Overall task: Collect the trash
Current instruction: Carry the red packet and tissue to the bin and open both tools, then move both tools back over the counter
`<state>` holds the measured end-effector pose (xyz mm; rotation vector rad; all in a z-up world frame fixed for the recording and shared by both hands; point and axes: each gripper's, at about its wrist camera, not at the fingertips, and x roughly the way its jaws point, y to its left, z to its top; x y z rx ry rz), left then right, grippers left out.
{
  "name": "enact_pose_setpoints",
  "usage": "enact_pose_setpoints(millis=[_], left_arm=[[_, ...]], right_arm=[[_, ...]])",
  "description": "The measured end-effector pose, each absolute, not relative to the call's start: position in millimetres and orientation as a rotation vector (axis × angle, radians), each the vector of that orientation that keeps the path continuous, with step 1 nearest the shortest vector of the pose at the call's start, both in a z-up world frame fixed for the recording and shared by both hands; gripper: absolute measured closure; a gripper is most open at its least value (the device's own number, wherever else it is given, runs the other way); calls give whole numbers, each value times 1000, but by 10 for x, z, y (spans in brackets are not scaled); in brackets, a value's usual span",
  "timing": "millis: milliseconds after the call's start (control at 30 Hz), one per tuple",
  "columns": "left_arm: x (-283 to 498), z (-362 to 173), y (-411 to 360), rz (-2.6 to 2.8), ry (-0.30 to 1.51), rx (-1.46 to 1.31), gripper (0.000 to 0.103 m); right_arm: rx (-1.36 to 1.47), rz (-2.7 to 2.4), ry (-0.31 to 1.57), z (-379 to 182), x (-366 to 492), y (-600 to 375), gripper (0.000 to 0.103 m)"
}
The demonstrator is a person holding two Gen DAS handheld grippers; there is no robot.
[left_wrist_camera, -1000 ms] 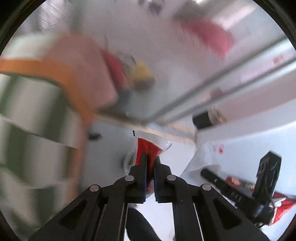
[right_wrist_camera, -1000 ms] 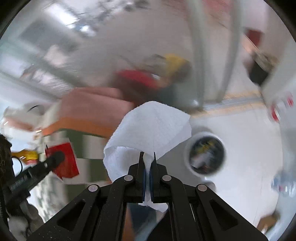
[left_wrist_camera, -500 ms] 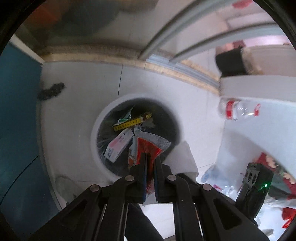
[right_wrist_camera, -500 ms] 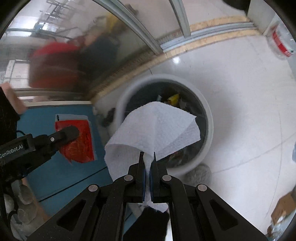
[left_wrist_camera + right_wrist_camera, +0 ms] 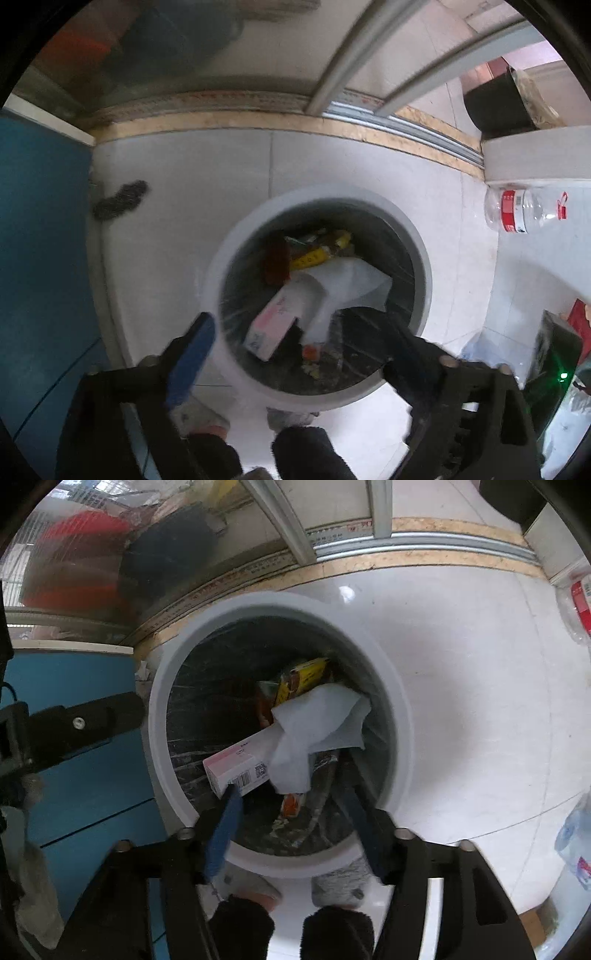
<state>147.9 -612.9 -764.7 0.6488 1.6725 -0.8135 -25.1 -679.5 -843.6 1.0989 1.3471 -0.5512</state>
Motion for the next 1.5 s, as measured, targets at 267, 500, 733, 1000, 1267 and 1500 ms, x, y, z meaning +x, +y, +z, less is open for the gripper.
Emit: enact_pose_setpoints(millis=[267, 500, 733, 1000, 1267, 1500], left_arm=[[1450, -6763, -5841, -729, 1448, 751, 2], [1244, -5596, -5606, -741, 1419, 694, 2], [935, -4409, -5476, -771, 1333, 672, 2], [572, -3309, -5249, -821, 1290, 647, 2], [422, -2494, -4953, -811, 1232, 538, 2], [756, -1843, -4677, -777, 1065, 374, 2]], right_arm=[[963, -714, 1349, -7477, -458, -6830, 0], [902, -752, 1286, -6260, -666, -6744, 0], [863, -780, 1220, -4774, -1005, -6554, 0], [833, -782, 1143, -3430, -1370, -6301, 0], [818, -749, 1058, -2496, -1634, -6140, 0], [809, -664, 978, -2076, -1385, -5990, 0]])
